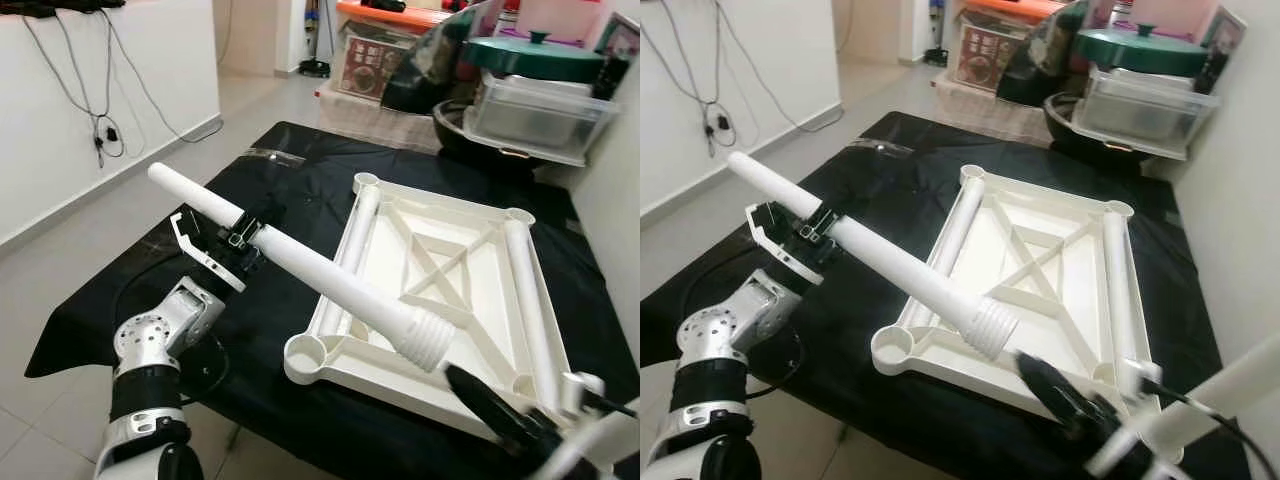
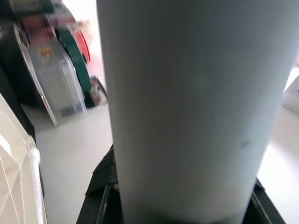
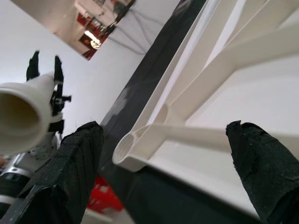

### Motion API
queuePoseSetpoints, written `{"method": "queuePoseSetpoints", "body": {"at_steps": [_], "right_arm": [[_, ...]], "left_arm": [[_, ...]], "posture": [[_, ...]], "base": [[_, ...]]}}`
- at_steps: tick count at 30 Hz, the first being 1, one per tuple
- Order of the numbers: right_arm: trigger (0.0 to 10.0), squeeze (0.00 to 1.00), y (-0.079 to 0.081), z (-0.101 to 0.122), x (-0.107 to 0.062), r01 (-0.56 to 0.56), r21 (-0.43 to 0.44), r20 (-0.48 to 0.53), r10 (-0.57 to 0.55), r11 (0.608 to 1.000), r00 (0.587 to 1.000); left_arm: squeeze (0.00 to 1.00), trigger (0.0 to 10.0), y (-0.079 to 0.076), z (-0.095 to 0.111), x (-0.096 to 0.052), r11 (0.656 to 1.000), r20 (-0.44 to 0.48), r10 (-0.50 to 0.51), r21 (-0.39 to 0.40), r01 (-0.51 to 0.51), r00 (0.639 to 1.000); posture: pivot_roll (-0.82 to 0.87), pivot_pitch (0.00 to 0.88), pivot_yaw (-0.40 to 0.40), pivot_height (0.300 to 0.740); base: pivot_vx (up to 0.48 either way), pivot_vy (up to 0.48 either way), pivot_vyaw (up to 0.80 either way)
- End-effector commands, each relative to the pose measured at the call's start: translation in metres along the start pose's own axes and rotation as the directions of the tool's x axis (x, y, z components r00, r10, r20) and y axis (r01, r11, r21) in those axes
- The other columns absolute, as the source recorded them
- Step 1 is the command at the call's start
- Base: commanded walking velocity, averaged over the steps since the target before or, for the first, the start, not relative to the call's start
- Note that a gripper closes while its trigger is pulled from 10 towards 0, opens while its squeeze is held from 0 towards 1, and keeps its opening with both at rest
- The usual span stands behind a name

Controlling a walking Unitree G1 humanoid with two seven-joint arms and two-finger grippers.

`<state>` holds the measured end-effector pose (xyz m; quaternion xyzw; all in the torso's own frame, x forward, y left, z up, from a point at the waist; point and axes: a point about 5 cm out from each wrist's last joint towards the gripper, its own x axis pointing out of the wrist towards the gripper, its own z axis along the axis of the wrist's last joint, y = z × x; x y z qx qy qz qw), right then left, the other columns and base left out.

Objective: Building children table

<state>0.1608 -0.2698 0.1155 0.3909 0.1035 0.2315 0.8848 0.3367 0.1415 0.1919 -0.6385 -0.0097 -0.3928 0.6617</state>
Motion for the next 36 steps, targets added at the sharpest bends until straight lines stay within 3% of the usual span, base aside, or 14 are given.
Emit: {"method": "queuePoseSetpoints", "body": {"at_steps": [1,5,6,8,9,15,16,20,22,24,27,29,33,36], "right_arm": [[10.0,1.00,0.002,0.004,-0.005,-0.005,-0.015,-0.006,0.005,1.000,1.000],[10.0,1.00,0.000,0.011,-0.008,0.020,-0.054,-0.005,-0.020,0.998,1.000],[10.0,0.59,0.003,0.023,-0.004,0.027,-0.123,0.009,-0.026,0.992,1.000],[10.0,0.59,0.003,0.023,-0.004,0.027,-0.123,0.009,-0.026,0.992,1.000],[10.0,0.00,0.006,0.034,0.001,0.034,-0.165,0.033,-0.029,0.986,0.999],[10.0,0.00,0.028,0.087,0.025,0.075,-0.360,0.135,-0.028,0.930,0.990],[10.0,0.00,0.037,0.102,0.035,0.102,-0.435,0.133,-0.048,0.895,0.990],[10.0,0.00,0.044,0.114,0.043,0.129,-0.501,0.134,-0.070,0.856,0.988],[10.0,0.00,0.070,0.109,0.066,-0.018,-0.533,0.011,0.029,0.846,1.000],[10.0,0.00,0.070,0.109,0.066,-0.018,-0.533,0.011,0.029,0.846,1.000],[10.0,0.00,0.087,0.083,0.084,-0.177,-0.515,-0.171,0.101,0.839,0.980],[10.0,0.00,0.087,0.083,0.084,-0.177,-0.515,-0.171,0.101,0.839,0.980],[10.0,0.00,0.100,0.038,0.107,-0.292,-0.453,-0.382,0.113,0.842,0.917],[10.0,0.00,0.104,0.028,0.111,-0.312,-0.435,-0.427,0.112,0.845,0.897]], "left_arm": [[0.00,0.0,0.002,-0.004,0.001,1.000,-0.023,0.006,0.002,-0.006,1.000],[0.00,0.0,0.003,-0.007,0.002,1.000,-0.040,0.017,0.014,-0.017,0.999],[0.00,0.0,0.006,-0.009,0.003,0.998,-0.065,0.042,0.055,-0.039,0.997],[0.00,0.0,0.006,-0.009,0.003,0.998,-0.065,0.042,0.055,-0.039,0.997],[0.00,0.0,0.007,-0.010,0.004,0.996,-0.076,0.058,0.080,-0.051,0.995],[0.00,0.0,0.012,-0.018,0.009,0.980,-0.136,0.119,0.176,-0.094,0.984],[0.00,0.0,0.013,-0.022,0.010,0.978,-0.150,0.126,0.184,-0.098,0.981],[0.00,0.0,0.014,-0.026,0.012,0.977,-0.162,0.130,0.189,-0.099,0.978],[0.00,0.0,0.013,-0.032,0.015,0.977,-0.184,0.124,0.193,-0.088,0.975],[0.00,0.0,0.013,-0.032,0.015,0.977,-0.184,0.124,0.193,-0.088,0.975],[0.00,0.0,0.012,-0.036,0.016,0.977,-0.199,0.117,0.198,-0.077,0.973],[0.00,0.0,0.012,-0.036,0.016,0.977,-0.199,0.117,0.198,-0.077,0.973],[0.00,0.0,0.010,-0.045,0.016,0.973,-0.250,0.098,0.226,-0.041,0.963],[0.00,0.0,0.009,-0.048,0.016,0.971,-0.266,0.096,0.237,-0.032,0.959]], "posture": [[0.08,0.000,-0.117,0.740],[0.07,0.000,-0.111,0.740],[0.07,0.000,-0.108,0.740],[0.07,0.000,-0.108,0.740],[0.07,0.000,-0.103,0.740],[0.07,0.000,-0.091,0.740],[0.07,0.000,-0.091,0.740],[0.06,0.000,-0.090,0.740],[0.07,0.000,-0.094,0.740],[0.07,0.000,-0.094,0.740],[0.07,0.000,-0.096,0.740],[0.07,0.000,-0.096,0.740],[0.08,0.000,-0.108,0.740],[0.08,0.000,-0.110,0.740]], "base": [[0.000,0.000,0.00],[0.000,0.000,0.00],[0.000,0.000,0.00],[0.000,0.000,0.00],[0.000,0.000,0.00],[0.000,0.000,0.00],[0.000,0.000,0.00],[0.000,0.000,0.00],[0.000,0.000,0.00],[0.000,0.000,0.00],[0.000,0.000,0.00],[0.000,0.000,0.00],[0.000,0.000,0.00],[0.000,0.000,0.00]]}}
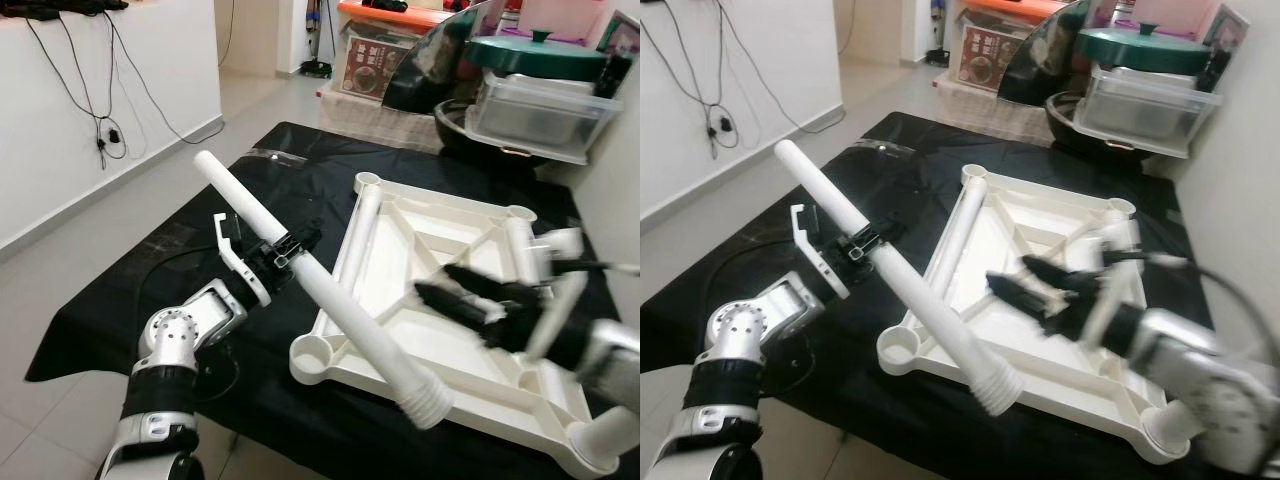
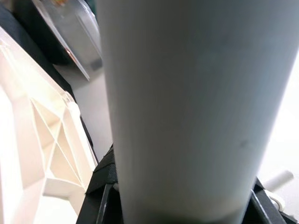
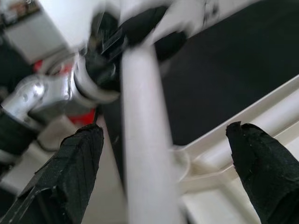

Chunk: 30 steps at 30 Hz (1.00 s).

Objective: Building children table

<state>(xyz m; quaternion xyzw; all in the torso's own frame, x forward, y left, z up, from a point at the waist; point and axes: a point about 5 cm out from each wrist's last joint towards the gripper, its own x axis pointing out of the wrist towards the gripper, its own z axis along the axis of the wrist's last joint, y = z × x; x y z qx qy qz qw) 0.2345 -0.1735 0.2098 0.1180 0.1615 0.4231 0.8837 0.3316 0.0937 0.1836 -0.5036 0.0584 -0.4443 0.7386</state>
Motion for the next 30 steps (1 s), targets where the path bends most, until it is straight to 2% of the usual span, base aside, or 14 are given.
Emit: {"method": "queuePoseSetpoints", "body": {"at_steps": [1,4,12,13,15,21,25,28,30], "right_arm": [[10.0,0.00,0.001,0.000,0.000,0.011,-0.011,-0.019,-0.011,1.000,1.000],[10.0,0.00,0.010,-0.008,0.013,-0.019,0.005,-0.093,0.019,1.000,0.996],[10.0,0.00,0.017,-0.018,0.026,-0.047,-0.001,-0.175,0.046,0.999,0.984],[10.0,0.00,0.017,-0.018,0.026,-0.047,-0.001,-0.175,0.046,0.999,0.984],[10.0,0.00,0.015,-0.027,0.036,-0.045,-0.043,-0.261,0.032,0.998,0.965],[10.0,0.00,0.014,-0.029,0.042,-0.052,-0.090,-0.343,0.018,0.995,0.939],[10.0,0.00,0.014,-0.029,0.043,-0.051,-0.101,-0.360,0.011,0.994,0.933],[10.0,0.00,0.006,-0.040,0.045,-0.015,-0.121,-0.440,-0.040,0.993,0.897],[10.0,0.00,0.005,-0.044,0.044,-0.012,-0.122,-0.458,-0.046,0.992,0.888]], "left_arm": [[0.00,0.0,-0.002,-0.003,0.001,1.000,-0.014,-0.012,0.012,0.012,1.000],[0.00,0.0,-0.002,-0.008,0.001,0.999,-0.044,-0.015,0.028,0.017,0.999],[0.00,0.0,-0.004,-0.014,0.005,0.999,-0.075,-0.031,0.030,0.034,0.997],[0.00,0.0,-0.004,-0.014,0.005,0.999,-0.075,-0.031,0.030,0.034,0.997],[0.00,0.0,-0.007,-0.017,0.009,0.998,-0.104,-0.048,0.035,0.052,0.993],[0.00,0.0,-0.011,-0.022,0.012,0.996,-0.142,-0.069,0.040,0.076,0.987],[0.00,0.0,-0.012,-0.024,0.013,0.996,-0.150,-0.075,0.042,0.082,0.986],[0.00,0.0,-0.015,-0.030,0.015,0.994,-0.167,-0.091,0.038,0.099,0.982],[0.00,0.0,-0.015,-0.031,0.016,0.994,-0.170,-0.094,0.037,0.102,0.981]], "posture": [[0.08,0.000,-0.110,0.740],[0.07,0.000,-0.113,0.740],[0.07,0.000,-0.113,0.740],[0.07,0.000,-0.113,0.740],[0.08,0.000,-0.111,0.740],[0.08,0.000,-0.112,0.740],[0.08,0.000,-0.112,0.740],[0.08,0.000,-0.118,0.740],[0.08,0.000,-0.118,0.740]], "base": [[0.000,0.000,0.00],[0.000,0.000,0.00],[0.000,0.000,0.00],[0.000,0.000,0.00],[0.000,0.000,0.00],[0.000,0.000,0.00],[0.000,0.000,0.00],[0.000,0.000,0.00],[0.000,0.000,0.00]]}}
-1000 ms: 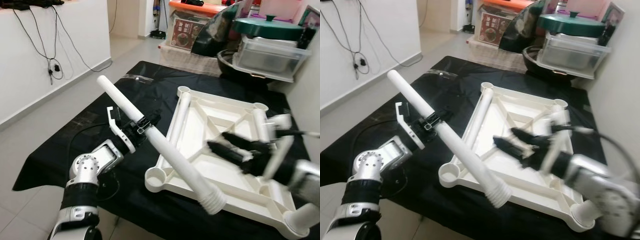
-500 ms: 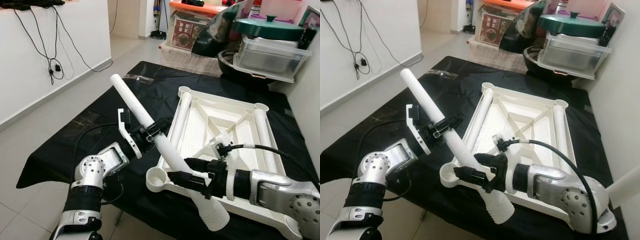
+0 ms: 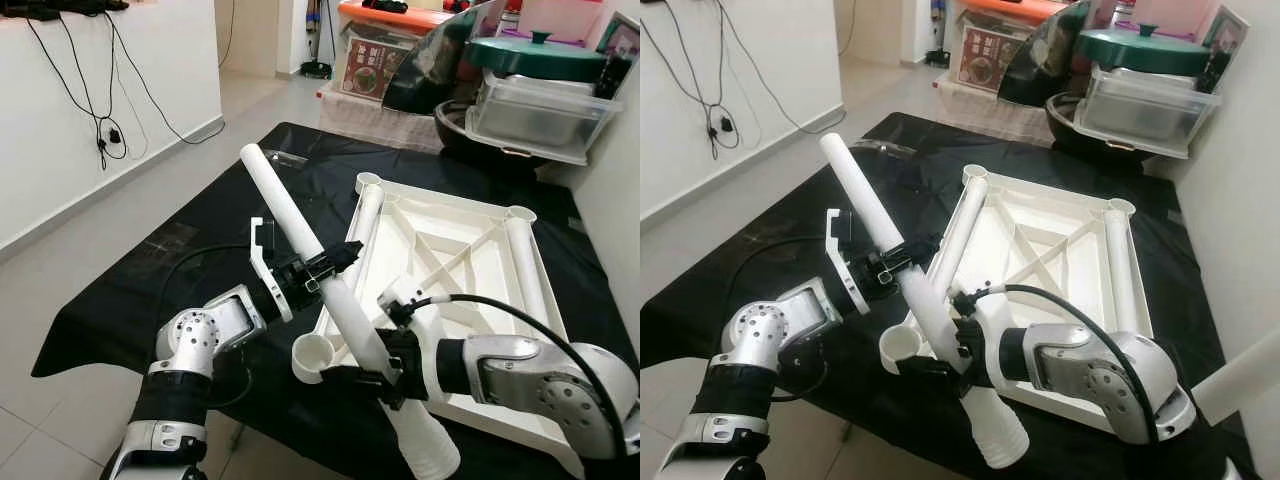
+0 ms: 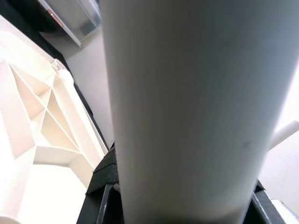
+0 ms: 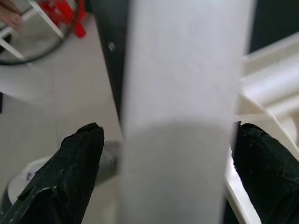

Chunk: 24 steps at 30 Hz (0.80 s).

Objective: Building children table

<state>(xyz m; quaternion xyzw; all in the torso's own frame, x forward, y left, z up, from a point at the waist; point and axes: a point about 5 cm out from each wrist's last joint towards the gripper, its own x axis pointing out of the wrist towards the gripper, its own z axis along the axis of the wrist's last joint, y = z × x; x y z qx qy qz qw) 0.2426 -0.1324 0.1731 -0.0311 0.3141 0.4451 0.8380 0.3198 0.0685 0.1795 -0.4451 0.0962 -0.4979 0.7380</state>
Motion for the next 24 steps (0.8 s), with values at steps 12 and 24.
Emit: {"method": "queuePoseSetpoints", "body": {"at_steps": [12,24], "right_arm": [[0.0,0.00,0.007,-0.021,0.008,-0.028,0.005,-0.117,0.028,1.000,0.993],[0.0,0.00,0.010,-0.014,0.008,-0.056,-0.005,-0.078,0.055,0.998,0.995]], "left_arm": [[0.00,0.5,-0.007,-0.004,0.006,0.998,-0.012,-0.060,-0.007,0.060,0.998],[0.00,10.0,0.000,-0.007,0.005,0.995,-0.019,0.023,0.098,-0.021,1.000]], "posture": [[0.07,0.000,-0.115,0.740],[0.07,0.000,-0.112,0.740]], "base": [[0.000,0.000,0.00],[0.000,0.000,0.00]]}}
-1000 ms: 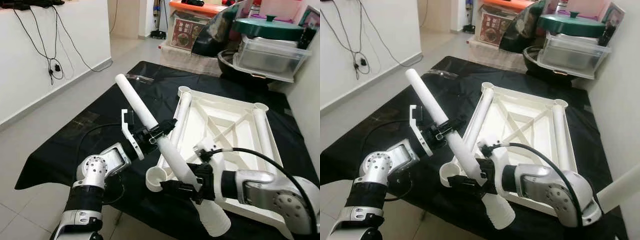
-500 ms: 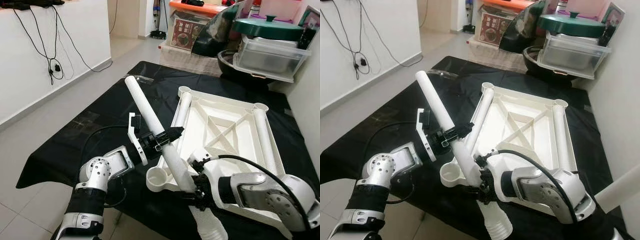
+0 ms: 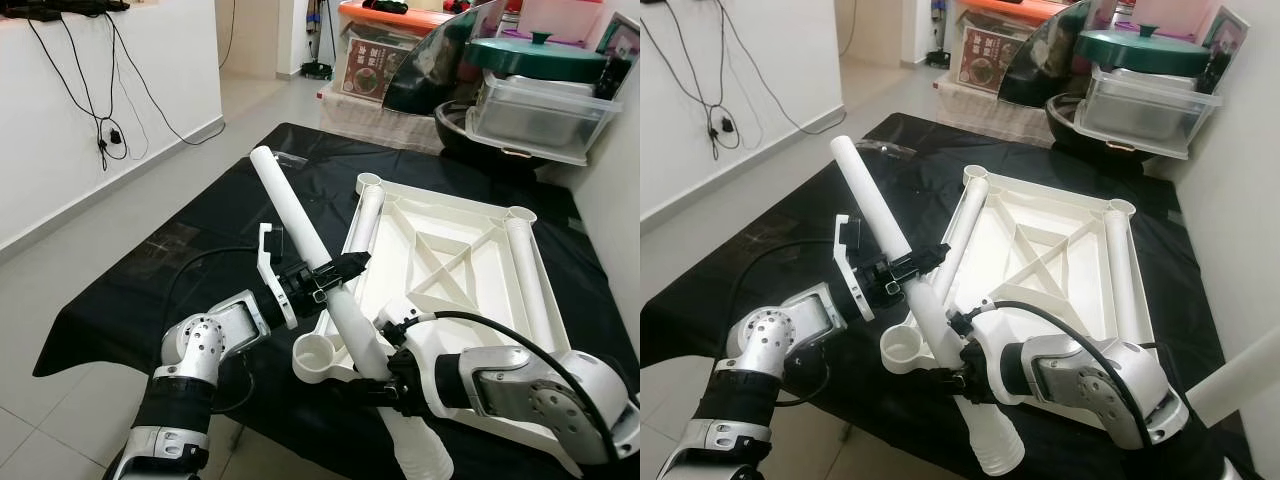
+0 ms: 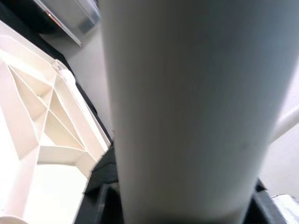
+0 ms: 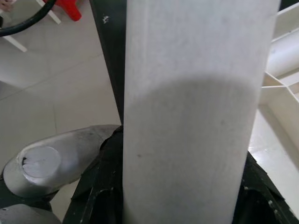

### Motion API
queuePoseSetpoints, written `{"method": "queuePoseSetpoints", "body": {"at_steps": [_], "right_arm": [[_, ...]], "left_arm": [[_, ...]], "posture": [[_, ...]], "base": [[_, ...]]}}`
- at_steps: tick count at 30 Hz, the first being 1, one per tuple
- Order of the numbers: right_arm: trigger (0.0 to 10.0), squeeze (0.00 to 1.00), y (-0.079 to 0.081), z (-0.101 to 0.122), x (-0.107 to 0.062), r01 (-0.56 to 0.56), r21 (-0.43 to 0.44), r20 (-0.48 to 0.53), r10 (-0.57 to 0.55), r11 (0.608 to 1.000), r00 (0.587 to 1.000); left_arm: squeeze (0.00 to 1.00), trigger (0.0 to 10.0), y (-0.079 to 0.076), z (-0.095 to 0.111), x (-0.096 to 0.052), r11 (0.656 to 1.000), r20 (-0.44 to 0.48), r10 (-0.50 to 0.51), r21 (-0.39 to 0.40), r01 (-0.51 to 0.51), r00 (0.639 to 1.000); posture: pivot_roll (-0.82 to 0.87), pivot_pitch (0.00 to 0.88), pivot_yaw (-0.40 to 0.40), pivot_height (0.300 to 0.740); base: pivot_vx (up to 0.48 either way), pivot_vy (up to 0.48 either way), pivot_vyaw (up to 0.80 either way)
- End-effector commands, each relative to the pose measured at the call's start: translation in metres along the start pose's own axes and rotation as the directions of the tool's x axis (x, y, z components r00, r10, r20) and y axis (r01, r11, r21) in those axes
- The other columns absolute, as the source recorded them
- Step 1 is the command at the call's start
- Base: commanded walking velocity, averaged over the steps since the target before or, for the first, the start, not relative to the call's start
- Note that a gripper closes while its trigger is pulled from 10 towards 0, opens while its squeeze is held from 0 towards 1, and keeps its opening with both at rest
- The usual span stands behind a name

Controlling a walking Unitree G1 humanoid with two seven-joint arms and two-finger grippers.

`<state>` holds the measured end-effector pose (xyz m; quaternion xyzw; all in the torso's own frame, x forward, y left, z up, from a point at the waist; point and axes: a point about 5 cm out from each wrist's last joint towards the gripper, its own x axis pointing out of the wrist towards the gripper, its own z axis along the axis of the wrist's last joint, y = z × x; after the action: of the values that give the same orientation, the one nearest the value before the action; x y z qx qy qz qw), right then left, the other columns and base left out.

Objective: Building children table

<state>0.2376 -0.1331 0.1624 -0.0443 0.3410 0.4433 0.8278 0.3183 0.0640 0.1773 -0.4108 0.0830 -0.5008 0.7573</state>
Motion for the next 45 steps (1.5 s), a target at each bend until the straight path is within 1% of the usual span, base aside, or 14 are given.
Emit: {"method": "queuePoseSetpoints", "body": {"at_steps": [1,9,17,21,27,28,30,31,32,34,35,38,42,45], "right_arm": [[0.0,0.00,0.008,-0.001,0.002,-0.052,-0.003,0.005,0.052,0.999,0.999],[0.0,0.00,0.003,0.001,-0.005,-0.030,0.032,0.060,0.028,0.999,0.998],[0.0,0.00,-0.009,-0.004,-0.030,0.059,0.104,0.152,-0.075,0.993,0.986],[0.0,0.00,-0.030,0.010,-0.048,0.188,0.148,0.255,-0.222,0.971,0.941],[0.0,0.00,-0.039,0.026,-0.076,0.251,0.183,0.383,-0.304,0.951,0.872],[0.0,0.00,-0.040,0.029,-0.080,0.268,0.190,0.411,-0.325,0.944,0.852],[0.0,0.00,-0.040,0.029,-0.080,0.268,0.190,0.411,-0.325,0.944,0.852],[0.0,0.00,-0.046,0.035,-0.087,0.310,0.220,0.465,-0.379,0.925,0.800],[0.0,0.00,-0.046,0.035,-0.087,0.310,0.220,0.465,-0.379,0.925,0.800],[0.0,0.00,-0.063,0.043,-0.098,0.409,0.328,0.536,-0.524,0.852,0.661],[0.0,0.00,-0.063,0.043,-0.098,0.409,0.328,0.536,-0.524,0.852,0.661],[0.0,0.00,-0.084,0.045,-0.103,0.436,0.533,0.546,-0.688,0.725,0.477],[0.0,0.00,-0.087,0.051,-0.092,0.367,0.648,0.547,-0.743,0.667,0.385],[0.0,0.00,-0.081,0.058,-0.079,0.307,0.664,0.565,-0.726,0.682,0.391]], "left_arm": [[1.00,10.0,0.002,0.003,0.002,0.999,0.041,0.028,0.042,-0.030,0.999],[1.00,10.0,0.000,0.012,-0.003,0.995,0.114,0.021,0.095,-0.032,0.993],[1.00,10.0,-0.011,0.026,-0.016,0.996,0.145,-0.088,0.004,0.088,0.986],[1.00,10.0,-0.031,0.019,-0.020,0.966,0.075,-0.255,-0.020,0.257,0.964],[1.00,10.0,-0.025,0.021,-0.028,0.975,0.102,-0.217,-0.021,0.220,0.971],[0.22,10.0,-0.022,0.021,-0.030,0.979,0.101,-0.197,-0.022,0.200,0.975],[0.22,10.0,-0.022,0.021,-0.030,0.979,0.101,-0.197,-0.022,0.200,0.975],[0.00,10.0,-0.018,0.021,-0.033,0.984,0.097,-0.172,-0.025,0.176,0.980],[0.00,10.0,-0.018,0.021,-0.033,0.984,0.097,-0.172,-0.025,0.176,0.980],[0.00,10.0,-0.012,0.017,-0.035,0.994,0.061,-0.114,0.004,0.114,0.992],[0.00,10.0,-0.012,0.017,-0.035,0.994,0.061,-0.114,0.004,0.114,0.992],[0.00,10.0,-0.001,0.000,-0.035,0.997,-0.037,-0.017,0.075,0.019,0.999],[0.00,10.0,0.006,-0.013,-0.036,0.989,-0.109,0.054,0.141,-0.039,0.993],[0.00,10.0,0.006,-0.015,-0.037,0.989,-0.126,0.050,0.147,-0.031,0.991]], "posture": [[0.07,0.000,-0.112,0.740],[0.07,0.000,-0.112,0.740],[0.07,0.000,-0.110,0.740],[0.08,0.000,-0.112,0.740],[0.08,0.000,-0.111,0.740],[0.08,0.000,-0.110,0.740],[0.08,0.000,-0.110,0.740],[0.07,0.000,-0.108,0.740],[0.07,0.000,-0.108,0.740],[0.08,0.000,-0.110,0.740],[0.08,0.000,-0.110,0.740],[0.08,0.000,-0.110,0.740],[0.09,0.000,-0.106,0.740],[0.09,0.000,-0.106,0.740]], "base": [[0.000,0.000,0.00],[0.000,0.000,0.00],[0.000,0.000,0.00],[0.000,0.000,0.00],[0.000,0.000,0.00],[0.000,0.000,0.00],[0.000,0.000,0.00],[0.000,0.000,0.00],[0.000,0.000,0.00],[0.000,0.000,0.00],[0.000,0.000,0.00],[0.000,0.000,0.00],[0.000,0.000,0.00],[0.000,0.000,0.00]]}}
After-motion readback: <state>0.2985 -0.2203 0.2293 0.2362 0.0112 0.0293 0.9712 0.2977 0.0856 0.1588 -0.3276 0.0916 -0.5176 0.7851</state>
